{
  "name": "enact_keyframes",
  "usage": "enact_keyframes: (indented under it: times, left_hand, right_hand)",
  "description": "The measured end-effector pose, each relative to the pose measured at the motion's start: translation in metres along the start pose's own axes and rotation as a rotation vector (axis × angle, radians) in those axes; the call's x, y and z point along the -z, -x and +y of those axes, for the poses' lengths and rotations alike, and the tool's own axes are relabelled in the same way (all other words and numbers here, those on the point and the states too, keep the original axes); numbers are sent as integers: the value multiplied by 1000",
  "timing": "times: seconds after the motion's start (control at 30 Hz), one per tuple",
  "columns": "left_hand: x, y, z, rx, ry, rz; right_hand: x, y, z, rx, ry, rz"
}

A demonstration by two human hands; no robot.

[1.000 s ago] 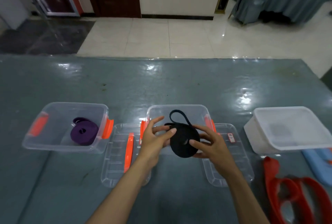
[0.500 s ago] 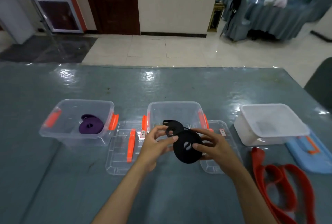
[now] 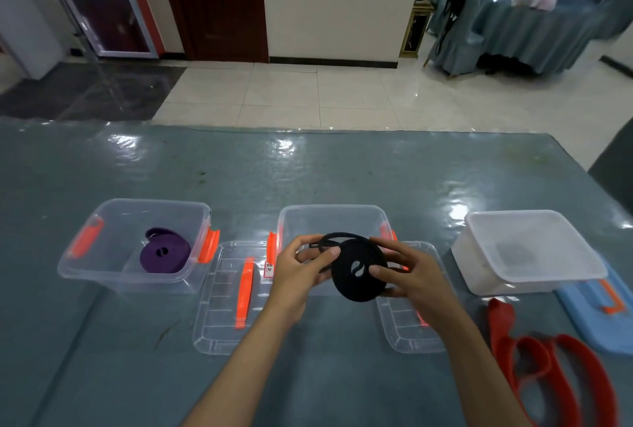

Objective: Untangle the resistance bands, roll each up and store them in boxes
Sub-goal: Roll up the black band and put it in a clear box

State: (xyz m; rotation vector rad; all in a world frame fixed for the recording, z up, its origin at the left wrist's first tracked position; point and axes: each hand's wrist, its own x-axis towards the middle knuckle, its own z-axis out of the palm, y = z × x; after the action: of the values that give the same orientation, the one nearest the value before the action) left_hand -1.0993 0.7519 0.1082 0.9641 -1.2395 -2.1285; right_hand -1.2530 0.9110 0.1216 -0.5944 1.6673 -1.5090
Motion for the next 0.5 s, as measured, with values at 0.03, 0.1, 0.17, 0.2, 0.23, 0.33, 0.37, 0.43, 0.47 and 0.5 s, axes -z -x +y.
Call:
enact_keyframes:
  times: [0.03,0.1,0.17,0.2,0.23,0.33,0.37,0.43,0.47,0.5]
  left_hand:
    - [-1,-8,0,10,9,30]
    - [-1,-25,-1,45,39,97]
    - [-1,-44,-6,92,64,162]
    - [-1,-55,-9,116,69,192]
    - [-2,-65,-14,137,69,225]
    - [-3,-99,-35,179,20,321]
    - [-3,-111,-42,191,-10,346]
    - [-4,-130,-58,222,-65,385]
    - [-4,-139,-66,240,-81,405]
    - [-3,-146,-73,258,-94,428]
  right_hand:
    - [-2,-10,-1,-26,-2,1]
    - [-5,-31,-1,-81,-2,-13]
    - [-6,-54,3,-133,-8,-15]
    - [-6,-66,7,-163,-14,-7]
    - [-7,-78,12,-202,-19,7]
    - [-13,-111,30,-335,50,72]
    - [-16,-121,37,-369,96,92]
    - [-21,-139,48,-425,191,120]
    - [-23,-146,53,-447,248,123]
    - [-24,-153,57,-458,322,113]
